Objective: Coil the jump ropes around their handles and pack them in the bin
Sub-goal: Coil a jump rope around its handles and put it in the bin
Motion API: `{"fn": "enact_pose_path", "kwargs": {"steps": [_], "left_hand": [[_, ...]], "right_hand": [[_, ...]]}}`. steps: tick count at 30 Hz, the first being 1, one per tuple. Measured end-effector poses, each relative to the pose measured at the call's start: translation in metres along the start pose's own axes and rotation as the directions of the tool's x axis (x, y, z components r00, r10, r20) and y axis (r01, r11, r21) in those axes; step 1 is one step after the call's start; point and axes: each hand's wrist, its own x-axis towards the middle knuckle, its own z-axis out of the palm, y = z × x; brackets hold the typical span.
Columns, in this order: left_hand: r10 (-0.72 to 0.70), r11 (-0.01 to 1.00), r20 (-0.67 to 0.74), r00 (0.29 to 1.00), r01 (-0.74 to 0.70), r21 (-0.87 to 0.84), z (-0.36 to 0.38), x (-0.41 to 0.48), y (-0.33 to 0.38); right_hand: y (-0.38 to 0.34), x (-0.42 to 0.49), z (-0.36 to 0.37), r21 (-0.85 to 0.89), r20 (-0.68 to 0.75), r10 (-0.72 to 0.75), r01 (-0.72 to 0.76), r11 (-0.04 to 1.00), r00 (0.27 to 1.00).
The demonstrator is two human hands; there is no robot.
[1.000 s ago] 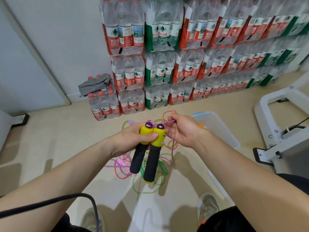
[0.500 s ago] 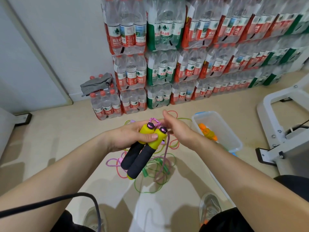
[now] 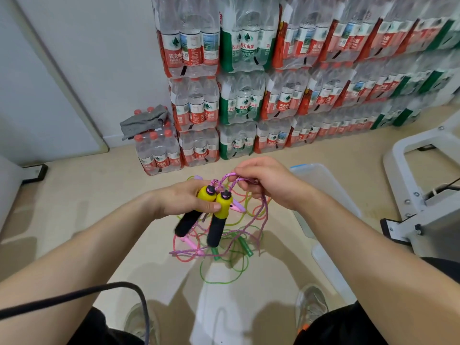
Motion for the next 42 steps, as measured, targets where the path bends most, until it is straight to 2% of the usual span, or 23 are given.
{"fn": "enact_pose_path", "kwargs": {"steps": [3,6,8,13,16,22,28,33,36,42], "left_hand": [[-0.021,0.998,0.002,1.0,0.021,0.066,0.001,0.002,-0.002],[-0.013,0.999,-0.092,0.996,0.016,0.037,0.008,0.003,0.003],[0.044,0.999,-0.163,0.986,-0.044,0.001,0.013,0.002,0.01],[0.179,0.978,-0.404,0.897,-0.206,-0.023,0.027,0.0,0.022],[0.183,0.975,-0.474,0.861,-0.22,-0.022,0.03,-0.001,0.023],[0.177,0.971,-0.406,0.896,-0.226,-0.076,0.035,0.001,0.021],[0.1,0.966,-0.303,0.948,-0.166,-0.2,0.039,0.004,0.016],[0.067,0.936,-0.212,0.975,-0.135,-0.325,0.044,0.005,0.018],[0.092,0.927,-0.155,0.984,-0.141,-0.346,0.042,0.004,0.016],[0.078,0.912,-0.037,0.996,-0.086,-0.402,0.037,0.005,0.009]], "right_hand": [[0.0,0.0,0.004,-0.043,0.029,-0.047,0.048,0.998,0.998],[-0.001,-0.001,0.007,-0.084,0.059,-0.065,0.07,0.994,0.996],[-0.002,-0.001,0.007,-0.096,0.059,-0.061,0.067,0.993,0.996],[-0.009,-0.001,0.007,-0.094,0.05,-0.033,0.037,0.995,0.998],[-0.013,-0.002,0.009,-0.133,0.049,-0.022,0.028,0.991,0.999],[-0.013,-0.002,0.011,-0.216,0.018,-0.022,0.026,0.976,1.0],[-0.006,0.005,0.009,-0.255,-0.114,-0.022,-0.008,0.967,0.993],[-0.003,0.007,0.001,-0.299,-0.11,-0.046,0.011,0.954,0.993],[0.0,0.008,-0.002,-0.256,-0.09,-0.035,0.011,0.967,0.995],[0.008,0.011,-0.001,-0.279,-0.057,-0.029,0.012,0.96,0.998]]}}
